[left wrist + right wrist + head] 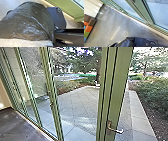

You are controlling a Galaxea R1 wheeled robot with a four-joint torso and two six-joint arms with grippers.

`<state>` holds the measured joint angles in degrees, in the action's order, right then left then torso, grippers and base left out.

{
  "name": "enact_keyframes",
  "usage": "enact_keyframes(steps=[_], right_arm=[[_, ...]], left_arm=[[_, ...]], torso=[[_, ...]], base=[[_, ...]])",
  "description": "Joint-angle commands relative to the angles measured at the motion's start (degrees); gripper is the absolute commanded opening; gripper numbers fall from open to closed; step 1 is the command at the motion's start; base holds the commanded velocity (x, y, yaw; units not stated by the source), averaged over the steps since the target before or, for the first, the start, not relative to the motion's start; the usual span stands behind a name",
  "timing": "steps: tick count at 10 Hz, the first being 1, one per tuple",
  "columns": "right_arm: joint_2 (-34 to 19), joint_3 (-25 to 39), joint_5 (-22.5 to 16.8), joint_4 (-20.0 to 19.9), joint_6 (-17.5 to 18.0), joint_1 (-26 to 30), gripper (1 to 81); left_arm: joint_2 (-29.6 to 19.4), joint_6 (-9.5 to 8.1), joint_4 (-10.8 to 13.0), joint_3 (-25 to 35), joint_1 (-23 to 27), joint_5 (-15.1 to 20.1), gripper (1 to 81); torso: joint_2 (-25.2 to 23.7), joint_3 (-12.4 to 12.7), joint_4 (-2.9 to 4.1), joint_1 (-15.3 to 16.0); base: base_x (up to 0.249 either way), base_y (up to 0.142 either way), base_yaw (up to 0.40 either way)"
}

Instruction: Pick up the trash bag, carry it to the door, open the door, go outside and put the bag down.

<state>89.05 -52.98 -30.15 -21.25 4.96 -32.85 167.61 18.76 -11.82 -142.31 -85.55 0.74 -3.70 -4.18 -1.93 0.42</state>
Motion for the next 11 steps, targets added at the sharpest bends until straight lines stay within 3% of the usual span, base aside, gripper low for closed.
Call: enact_keyframes(steps=[1, 3, 6, 8, 11], right_arm=[[1.07, -0.27, -7.38, 6.39, 10.86, 9.33, 81.1], [4.4, -1.4, -8.0, 9.29, 16.29, 11.7, 81.1], [8.01, -5.45, -7.83, 8.51, 19.28, 13.64, 81.1], [9.59, -7.04, -7.29, 8.68, 26.24, 15.47, 81.1], [13.54, -8.61, -7.29, 9.12, 33.07, 18.65, 81.1]], left_arm=[[0.01, -0.13, -0.3, 0.37, 2.98, 3.56, 1.0], [0.1, -0.13, -0.3, 0.37, 3.06, 3.56, 1.0], [0.28, -0.22, -0.39, 0.37, 2.98, 3.48, 1.0], [0.45, -0.22, -0.39, 0.37, 3.24, 3.56, 1.0], [0.54, -0.21, -0.39, 0.28, 3.24, 3.56, 1.0]], torso=[[0.0, 0.0, 0.0, 0.0], [0.0, 0.0, 0.0, 0.02], [0.0, -0.02, 0.0, 0.05], [0.0, -0.02, 0.0, 0.05], [0.02, -0.02, 0.0, 0.05]], base=[[0.0, 0.0, 0.0], [0.0, 0.0, 0.0], [0.0, 0.0, 0.0], [0.0, 0.0, 0.0], [0.0, 0.0, 0.0]])
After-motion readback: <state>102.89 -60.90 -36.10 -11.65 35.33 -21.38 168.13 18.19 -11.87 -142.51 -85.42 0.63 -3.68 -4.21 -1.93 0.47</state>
